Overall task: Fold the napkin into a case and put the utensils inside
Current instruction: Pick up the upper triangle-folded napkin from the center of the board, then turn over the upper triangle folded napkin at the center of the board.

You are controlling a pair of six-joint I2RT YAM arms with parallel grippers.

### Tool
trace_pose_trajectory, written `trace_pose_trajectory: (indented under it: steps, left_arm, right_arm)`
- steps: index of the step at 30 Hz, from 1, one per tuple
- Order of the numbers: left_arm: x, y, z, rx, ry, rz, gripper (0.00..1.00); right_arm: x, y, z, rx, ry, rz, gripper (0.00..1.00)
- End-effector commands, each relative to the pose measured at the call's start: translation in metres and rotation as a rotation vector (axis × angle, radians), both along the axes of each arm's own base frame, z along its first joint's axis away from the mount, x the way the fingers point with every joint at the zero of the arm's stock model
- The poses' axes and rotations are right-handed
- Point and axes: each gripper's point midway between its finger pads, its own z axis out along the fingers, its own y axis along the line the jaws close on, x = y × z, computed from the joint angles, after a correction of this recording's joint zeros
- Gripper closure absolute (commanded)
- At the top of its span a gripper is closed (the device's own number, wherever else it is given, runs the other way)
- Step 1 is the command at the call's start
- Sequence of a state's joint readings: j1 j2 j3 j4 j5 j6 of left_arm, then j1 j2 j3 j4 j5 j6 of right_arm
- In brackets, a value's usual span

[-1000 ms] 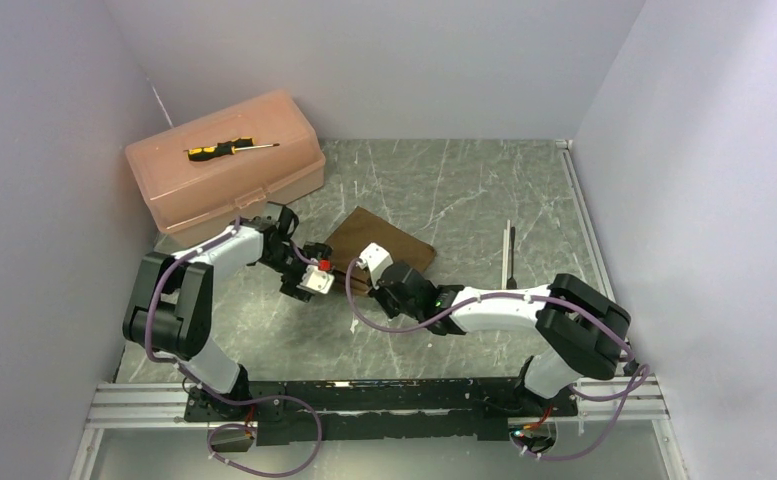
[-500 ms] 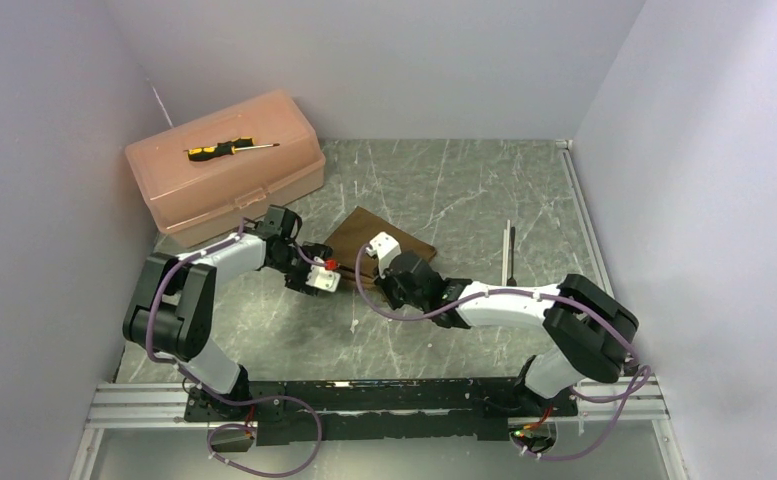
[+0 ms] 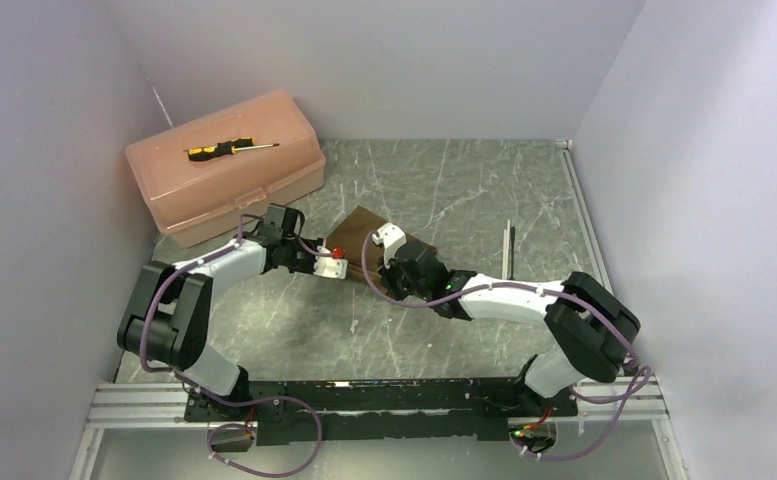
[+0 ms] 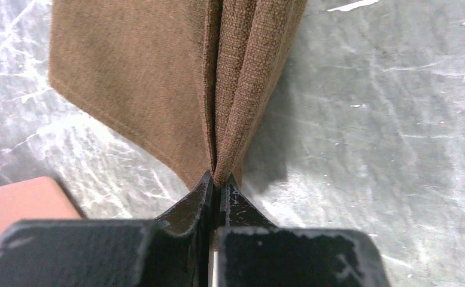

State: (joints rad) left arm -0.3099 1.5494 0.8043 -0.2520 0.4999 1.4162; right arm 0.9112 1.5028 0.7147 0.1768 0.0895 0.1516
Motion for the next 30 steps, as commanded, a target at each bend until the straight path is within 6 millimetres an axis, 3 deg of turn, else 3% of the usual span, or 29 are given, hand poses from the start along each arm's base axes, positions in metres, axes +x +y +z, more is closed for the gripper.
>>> trace_pose_trajectory:
  steps: [1,5,9,12,17,20,26,28,30]
  left_arm:
    - [0.022,-0.001,0.04,-0.028,-0.084,0.077,0.97]
    - [0.015,-0.003,0.055,-0.002,-0.076,0.043,0.97]
    - [-0.012,-0.003,0.067,0.04,0.026,0.025,0.97]
    - [-0.05,0.003,0.065,0.1,0.113,0.0,0.97]
    - [-0.127,0.008,0.077,0.13,0.211,-0.063,0.97]
    - [-0.162,0.006,0.108,0.097,0.231,-0.087,0.97]
    - [-0.21,-0.002,0.2,-0.017,0.378,-0.047,0.97]
    - [-0.226,0.001,0.219,-0.011,0.472,-0.029,0.97]
    - [-0.231,0.001,0.219,0.01,0.544,-0.009,0.97]
  right_arm:
    - [0.021,0.005,0.048,0.09,-0.043,-0.021,1.0]
    - [0.024,-0.003,0.07,0.08,-0.065,-0.015,1.0]
    - [0.008,-0.013,0.073,0.052,-0.023,0.014,1.0]
    - [-0.024,-0.013,0.068,0.067,0.042,0.076,1.0]
    - [-0.1,-0.014,0.064,0.047,0.14,0.194,1.0]
    - [-0.135,-0.016,0.09,0.095,0.177,0.246,1.0]
    - [-0.179,-0.018,0.183,0.298,0.203,0.34,1.0]
    - [-0.18,-0.019,0.194,0.327,0.202,0.339,1.0]
    - [-0.173,-0.019,0.192,0.323,0.186,0.31,1.0]
